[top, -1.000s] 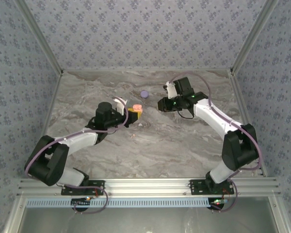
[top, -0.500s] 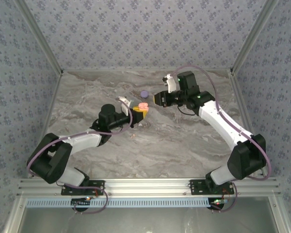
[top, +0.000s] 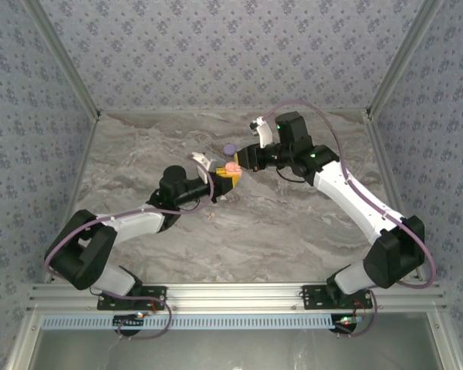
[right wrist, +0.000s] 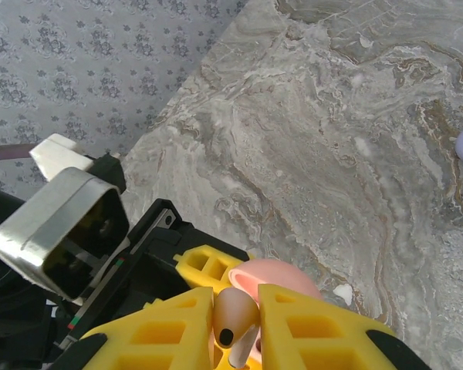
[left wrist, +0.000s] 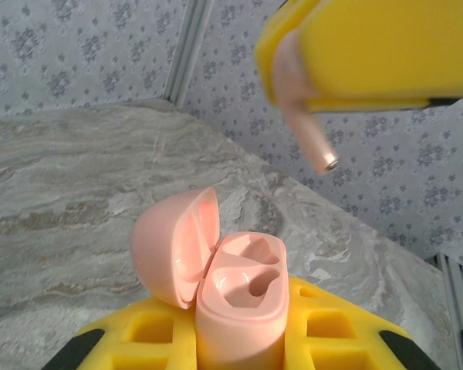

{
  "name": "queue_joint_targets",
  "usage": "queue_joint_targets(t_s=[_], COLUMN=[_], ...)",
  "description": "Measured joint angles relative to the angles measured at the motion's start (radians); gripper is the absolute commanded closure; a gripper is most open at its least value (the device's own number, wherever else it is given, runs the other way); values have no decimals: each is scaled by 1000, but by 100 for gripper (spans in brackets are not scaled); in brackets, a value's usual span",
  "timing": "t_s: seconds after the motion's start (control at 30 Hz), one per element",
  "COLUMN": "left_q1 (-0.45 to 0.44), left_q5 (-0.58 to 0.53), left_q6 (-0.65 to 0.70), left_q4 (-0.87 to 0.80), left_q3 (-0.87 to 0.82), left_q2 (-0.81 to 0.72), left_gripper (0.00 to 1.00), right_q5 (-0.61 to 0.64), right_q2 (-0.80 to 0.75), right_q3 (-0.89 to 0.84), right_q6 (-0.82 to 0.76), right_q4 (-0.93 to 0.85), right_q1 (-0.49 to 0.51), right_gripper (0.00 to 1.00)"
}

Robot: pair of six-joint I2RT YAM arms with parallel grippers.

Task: Insert the wireless bluetooth earbuds into the charging case

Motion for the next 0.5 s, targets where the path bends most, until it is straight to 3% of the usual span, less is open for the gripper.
queue_joint_targets(t_s=[0.5], left_q1=[-10], left_q5=[16], left_q6=[-72], left_q4=[82], left_q3=[31], left_q2=[31], left_gripper=[89], right_q5=[0], right_q2=[0], right_q3=[0], right_q6=[-19], right_q4=[0], right_q1=[16], right_gripper=[79])
